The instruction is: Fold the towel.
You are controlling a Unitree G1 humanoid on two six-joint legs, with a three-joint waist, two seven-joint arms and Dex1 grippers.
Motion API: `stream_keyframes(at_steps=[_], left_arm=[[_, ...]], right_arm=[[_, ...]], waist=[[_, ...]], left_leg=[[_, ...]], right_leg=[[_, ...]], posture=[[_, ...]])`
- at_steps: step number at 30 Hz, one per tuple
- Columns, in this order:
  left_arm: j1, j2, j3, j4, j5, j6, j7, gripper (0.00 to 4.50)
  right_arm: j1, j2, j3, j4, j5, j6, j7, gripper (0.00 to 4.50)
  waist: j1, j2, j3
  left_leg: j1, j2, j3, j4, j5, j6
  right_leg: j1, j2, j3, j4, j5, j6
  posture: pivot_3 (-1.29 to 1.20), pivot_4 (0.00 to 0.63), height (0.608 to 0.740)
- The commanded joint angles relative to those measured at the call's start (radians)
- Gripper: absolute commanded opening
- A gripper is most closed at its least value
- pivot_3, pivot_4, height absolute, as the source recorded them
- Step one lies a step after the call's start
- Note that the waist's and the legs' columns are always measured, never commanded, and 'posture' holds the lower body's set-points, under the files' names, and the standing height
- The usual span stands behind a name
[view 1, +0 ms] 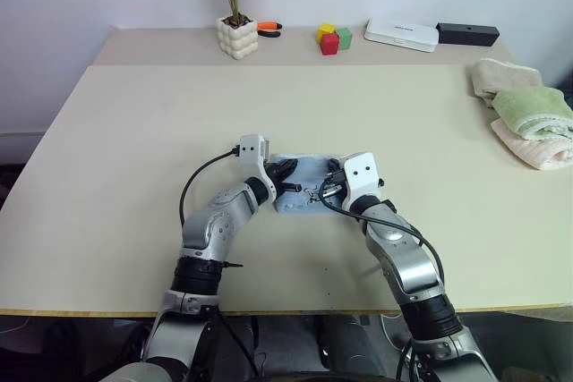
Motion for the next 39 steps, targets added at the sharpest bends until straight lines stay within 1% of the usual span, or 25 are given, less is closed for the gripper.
stream_keyframes(at_steps=[1,2,3,5,7,9,10,11,14,16,18,20,24,27,29,32,36,39], left_arm=[[0.013,0.026,0.007,-0.035,0.025,-0.023,-0.02,0.25],[0.013,0.028,0.011,-0.037,0.025,-0.026,-0.023,0.56],[0.011,0.032,0.019,-0.044,0.011,-0.018,-0.037,0.87],[0.006,0.051,0.022,-0.053,0.019,-0.035,-0.056,1.76],[0.002,0.062,0.029,-0.061,0.018,-0.037,-0.068,2.8],[-0.001,0.089,0.039,-0.086,0.007,-0.034,-0.093,3.74],[0.0,0.108,0.04,-0.104,0.005,-0.039,-0.112,4.28],[0.004,0.124,0.042,-0.128,-0.008,-0.044,-0.143,4.49],[0.024,0.173,0.057,-0.209,-0.073,-0.031,-0.244,4.49],[0.036,0.211,0.086,-0.235,-0.118,-0.026,-0.306,4.49],[0.054,0.256,0.095,-0.251,-0.131,-0.044,-0.37,4.49],[0.077,0.308,0.099,-0.259,-0.136,-0.065,-0.443,4.49],[0.124,0.429,0.112,-0.273,-0.124,-0.145,-0.604,4.49],[0.142,0.502,0.147,-0.263,-0.153,-0.155,-0.693,4.49],[0.162,0.565,0.161,-0.257,-0.151,-0.173,-0.767,4.49],[0.176,0.63,0.173,-0.245,-0.159,-0.158,-0.818,4.49],[0.181,0.664,0.197,-0.247,-0.17,-0.153,-0.834,4.49],[0.185,0.659,0.2,-0.265,-0.177,-0.145,-0.819,4.49]], right_arm=[[0.012,-0.015,-0.056,0.026,0.005,-0.022,0.016,0.6],[0.011,-0.012,-0.061,0.026,0.01,-0.027,0.022,0.87],[0.006,-0.01,-0.07,0.026,0.013,-0.028,0.025,1.32],[-0.009,-0.01,-0.09,0.023,0.021,-0.024,0.037,2.24],[-0.018,-0.013,-0.104,0.017,0.022,-0.024,0.047,3.29],[-0.037,-0.03,-0.13,0.004,0.024,-0.012,0.055,4.26],[-0.049,-0.042,-0.147,-0.003,0.031,0.002,0.064,4.5],[-0.061,-0.047,-0.167,-0.011,0.053,0.025,0.077,4.5],[-0.101,-0.082,-0.225,-0.044,0.175,0.117,0.183,4.5],[-0.145,-0.102,-0.313,-0.06,0.314,0.266,0.225,4.5],[-0.178,-0.124,-0.382,-0.08,0.437,0.412,0.259,4.5],[-0.187,-0.18,-0.378,-0.112,0.497,0.54,0.307,4.5],[-0.192,-0.225,-0.404,-0.179,0.656,0.769,0.342,4.5],[-0.183,-0.252,-0.368,-0.179,0.649,0.84,0.327,4.5],[-0.177,-0.252,-0.338,-0.169,0.623,0.85,0.307,4.5],[-0.172,-0.245,-0.303,-0.174,0.61,0.86,0.298,4.5],[-0.173,-0.244,-0.251,-0.162,0.551,0.814,0.279,4.5],[-0.185,-0.222,-0.264,-0.139,0.568,0.842,0.274,4.5]], waist=[[0.0,0.0,0.0],[0.0,0.0,0.0],[0.001,0.0,0.0],[0.0,0.0,0.0],[-0.003,0.0,0.0],[-0.005,0.0,0.0],[-0.006,0.0,0.0],[-0.007,0.0,0.001],[-0.006,0.0,0.001],[-0.003,0.0,0.001],[-0.002,0.001,0.001],[-0.002,0.001,0.001],[-0.008,0.001,0.001],[-0.017,0.001,0.002],[-0.021,0.001,0.002],[-0.024,0.001,0.002],[-0.025,0.0,0.002],[-0.025,0.0,0.002]], left_leg=[[0.0,0.0,0.0,0.0,0.0,0.0],[0.0,0.0,0.0,0.0,0.0,0.0],[0.0,0.0,0.0,0.0,0.0,0.0],[0.0,0.0,0.0,0.0,0.0,0.0],[0.0,0.0,0.0,0.0,0.0,0.0],[0.001,0.0,0.0,0.0,0.0,0.0],[0.001,0.0,0.0,0.0,0.0,0.0],[0.0,0.0,0.0,0.0,0.0,0.0],[0.0,0.0,0.0,0.0,0.0,0.0],[-0.001,0.0,0.0,0.0,0.0,0.0],[-0.001,0.0,0.0,0.0,0.0,0.0],[0.0,0.0,0.0,-0.001,0.0,0.0],[0.0,0.001,0.0,-0.002,-0.001,0.001],[-0.001,0.001,0.0,-0.002,-0.001,0.001],[-0.001,0.001,0.0,-0.001,-0.001,0.001],[-0.001,0.001,0.001,-0.002,-0.001,0.001],[-0.002,0.001,0.001,-0.002,-0.001,0.001],[-0.002,0.001,0.0,-0.002,-0.001,0.001]], right_leg=[[0.0,0.0,0.0,0.0,0.0,0.0],[0.0,0.0,0.0,0.0,0.0,0.0],[0.0,0.0,0.0,0.0,0.0,0.0],[0.0,0.0,0.0,0.0,0.0,0.0],[0.0,0.0,0.0,0.0,0.0,0.0],[0.0,0.0,0.0,0.001,0.0,0.0],[0.0,0.0,0.0,0.001,0.0,0.0],[-0.001,0.0,0.0,0.001,0.0,0.0],[-0.001,0.0,0.0,0.001,0.0,0.0],[-0.001,0.0,0.0,0.001,0.0,0.0],[-0.001,0.0,0.0,0.001,0.0,0.0],[-0.001,0.0,0.0,0.001,0.0,0.0],[-0.002,0.0,0.0,0.001,-0.001,-0.001],[-0.002,0.0,0.0,0.001,-0.002,-0.004],[-0.002,0.0,0.0,0.001,-0.002,-0.004],[-0.003,0.0,0.0,0.001,-0.002,-0.004],[-0.004,0.0,0.0,0.001,-0.002,-0.004],[-0.004,0.0,0.0,0.001,-0.002,-0.004]], posture=[[0.0,0.15,0.74],[0.0,0.15,0.74],[0.0,0.15,0.74],[0.0,0.15,0.74],[0.0,0.15,0.74],[0.0,0.15,0.74],[0.0,0.15,0.74],[0.0,0.15,0.74],[0.0,0.15,0.74],[0.0,0.15,0.74],[0.0,0.15,0.74],[0.0,0.15,0.74],[0.0,0.15,0.74],[0.0,0.15,0.74],[0.0,0.15,0.74],[0.0,0.15,0.74],[0.0,0.15,0.74],[0.0,0.15,0.74]])
